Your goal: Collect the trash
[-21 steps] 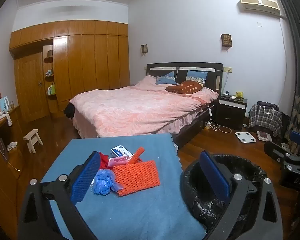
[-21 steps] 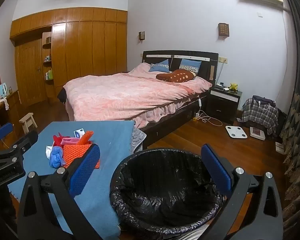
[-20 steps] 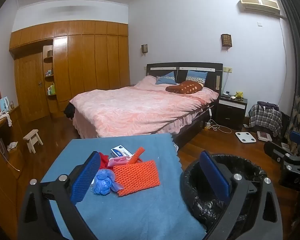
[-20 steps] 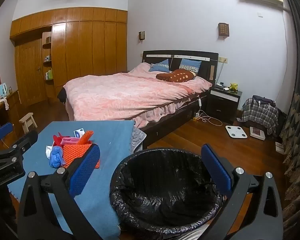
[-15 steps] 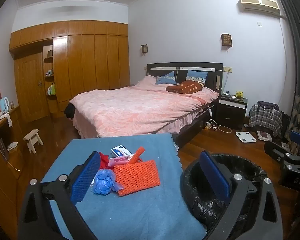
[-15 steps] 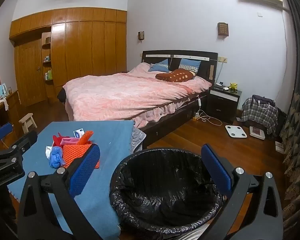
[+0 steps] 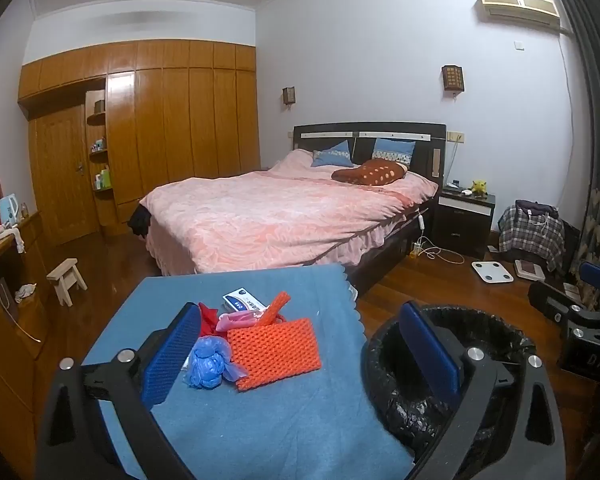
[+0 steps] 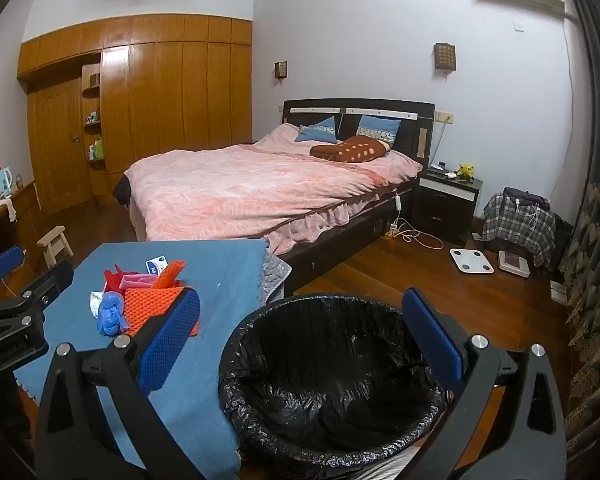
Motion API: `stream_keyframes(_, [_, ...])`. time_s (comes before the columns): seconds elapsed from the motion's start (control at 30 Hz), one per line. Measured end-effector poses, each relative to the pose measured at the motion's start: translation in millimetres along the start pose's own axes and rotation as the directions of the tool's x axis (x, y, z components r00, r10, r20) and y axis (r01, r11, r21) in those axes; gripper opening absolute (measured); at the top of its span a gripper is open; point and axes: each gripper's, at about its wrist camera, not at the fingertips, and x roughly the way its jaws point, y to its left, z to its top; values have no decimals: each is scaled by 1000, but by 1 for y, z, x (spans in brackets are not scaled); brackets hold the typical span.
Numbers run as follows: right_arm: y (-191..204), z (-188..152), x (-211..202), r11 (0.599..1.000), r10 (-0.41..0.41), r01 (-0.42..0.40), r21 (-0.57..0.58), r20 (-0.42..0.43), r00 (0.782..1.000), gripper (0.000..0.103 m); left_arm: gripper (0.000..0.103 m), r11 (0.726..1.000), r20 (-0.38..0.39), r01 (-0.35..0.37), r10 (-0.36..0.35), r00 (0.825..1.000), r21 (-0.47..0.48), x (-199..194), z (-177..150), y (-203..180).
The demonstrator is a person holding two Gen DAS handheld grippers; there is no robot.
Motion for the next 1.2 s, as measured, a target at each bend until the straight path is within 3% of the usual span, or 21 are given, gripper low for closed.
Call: stream_keyframes(1.2, [-3,-4,3,1000,0,0,3,-7,1000,98,97,1000,-7,0,0,1000,3,2,0,-1])
